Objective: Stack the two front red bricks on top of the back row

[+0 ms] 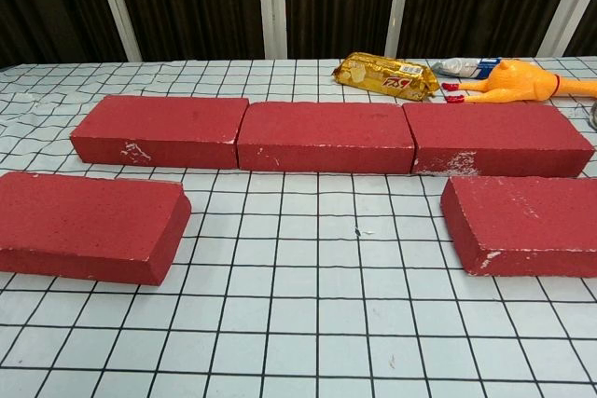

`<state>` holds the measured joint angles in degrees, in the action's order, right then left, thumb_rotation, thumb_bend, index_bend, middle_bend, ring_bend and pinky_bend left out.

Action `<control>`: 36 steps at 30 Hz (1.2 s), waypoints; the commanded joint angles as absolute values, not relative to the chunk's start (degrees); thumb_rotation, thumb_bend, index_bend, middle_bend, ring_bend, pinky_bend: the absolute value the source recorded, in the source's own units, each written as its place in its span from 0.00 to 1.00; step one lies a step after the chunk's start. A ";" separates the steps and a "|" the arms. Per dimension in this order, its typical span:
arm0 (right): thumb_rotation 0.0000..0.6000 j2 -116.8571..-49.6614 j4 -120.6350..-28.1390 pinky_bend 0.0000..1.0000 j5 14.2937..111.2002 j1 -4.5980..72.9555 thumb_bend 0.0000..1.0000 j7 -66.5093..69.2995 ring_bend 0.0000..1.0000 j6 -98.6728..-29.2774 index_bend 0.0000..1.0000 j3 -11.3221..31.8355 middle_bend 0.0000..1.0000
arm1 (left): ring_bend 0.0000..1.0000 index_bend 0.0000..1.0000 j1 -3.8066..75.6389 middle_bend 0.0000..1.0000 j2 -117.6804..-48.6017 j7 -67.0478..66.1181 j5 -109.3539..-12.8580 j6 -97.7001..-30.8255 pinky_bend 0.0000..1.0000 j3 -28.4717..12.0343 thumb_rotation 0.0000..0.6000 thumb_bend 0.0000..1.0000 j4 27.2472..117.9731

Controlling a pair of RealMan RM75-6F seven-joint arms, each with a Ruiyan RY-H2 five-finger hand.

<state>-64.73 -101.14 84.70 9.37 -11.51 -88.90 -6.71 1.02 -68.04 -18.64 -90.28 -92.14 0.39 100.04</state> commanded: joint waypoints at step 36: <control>1.00 -57.89 -112.71 0.00 61.84 23.13 0.19 -23.05 0.00 -60.18 0.00 1.21 0.00 | 0.00 0.11 0.86 0.00 -66.94 -16.22 -91.46 -90.93 0.03 0.46 1.00 0.00 100.62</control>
